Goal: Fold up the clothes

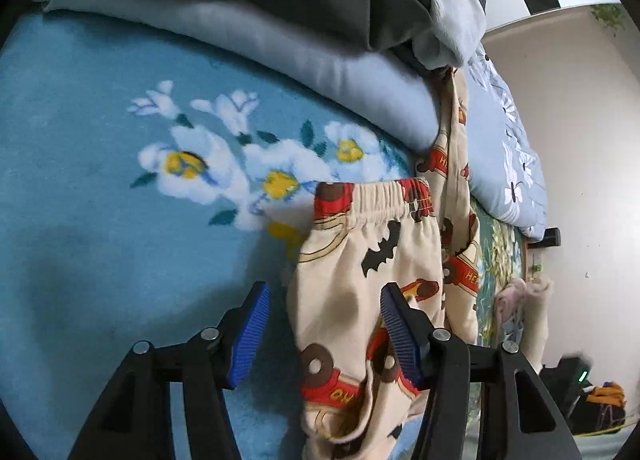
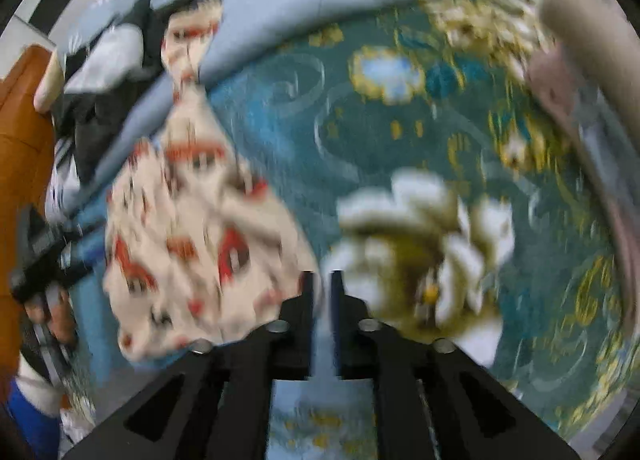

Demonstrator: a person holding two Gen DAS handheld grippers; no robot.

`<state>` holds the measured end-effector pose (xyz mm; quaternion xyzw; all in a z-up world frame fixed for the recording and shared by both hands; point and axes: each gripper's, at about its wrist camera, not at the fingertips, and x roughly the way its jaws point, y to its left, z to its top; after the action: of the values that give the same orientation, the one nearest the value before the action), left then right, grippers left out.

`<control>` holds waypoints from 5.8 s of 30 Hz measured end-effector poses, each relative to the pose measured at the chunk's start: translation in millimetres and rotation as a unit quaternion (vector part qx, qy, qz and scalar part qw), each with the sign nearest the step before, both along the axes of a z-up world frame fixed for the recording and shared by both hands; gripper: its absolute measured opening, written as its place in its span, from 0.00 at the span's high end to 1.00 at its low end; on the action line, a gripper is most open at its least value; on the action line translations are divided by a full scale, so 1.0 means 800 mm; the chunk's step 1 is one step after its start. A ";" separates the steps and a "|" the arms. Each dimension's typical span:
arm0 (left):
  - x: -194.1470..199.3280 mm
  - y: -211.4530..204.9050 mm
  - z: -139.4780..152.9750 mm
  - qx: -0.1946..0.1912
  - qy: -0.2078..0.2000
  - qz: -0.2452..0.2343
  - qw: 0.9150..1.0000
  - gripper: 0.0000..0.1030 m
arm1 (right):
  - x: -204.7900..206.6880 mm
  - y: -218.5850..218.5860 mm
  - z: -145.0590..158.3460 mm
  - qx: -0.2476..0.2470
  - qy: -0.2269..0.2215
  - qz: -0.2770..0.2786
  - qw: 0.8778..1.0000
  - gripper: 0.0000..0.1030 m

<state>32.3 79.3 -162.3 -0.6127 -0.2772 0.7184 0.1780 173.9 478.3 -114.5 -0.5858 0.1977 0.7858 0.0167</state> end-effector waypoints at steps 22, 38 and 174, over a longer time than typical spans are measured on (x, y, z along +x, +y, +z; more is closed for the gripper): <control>0.131 -0.259 0.182 -0.053 0.170 0.189 0.966 0.96 | -0.131 -0.011 0.108 -0.072 0.136 -0.060 0.986 0.94; 0.226 -0.281 -0.002 -0.061 -0.029 0.203 0.977 0.93 | 0.013 0.007 -0.034 -0.030 -0.067 -0.106 0.992 0.94; 0.183 -0.358 -0.027 -0.033 -0.067 0.349 0.934 0.46 | -0.186 0.036 0.032 -0.060 0.111 -0.201 0.971 0.93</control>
<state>178.5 -207.1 -184.3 -0.5298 -0.4609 0.7012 -0.1234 25.0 506.9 -88.8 -0.4432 0.3589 0.8130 0.1169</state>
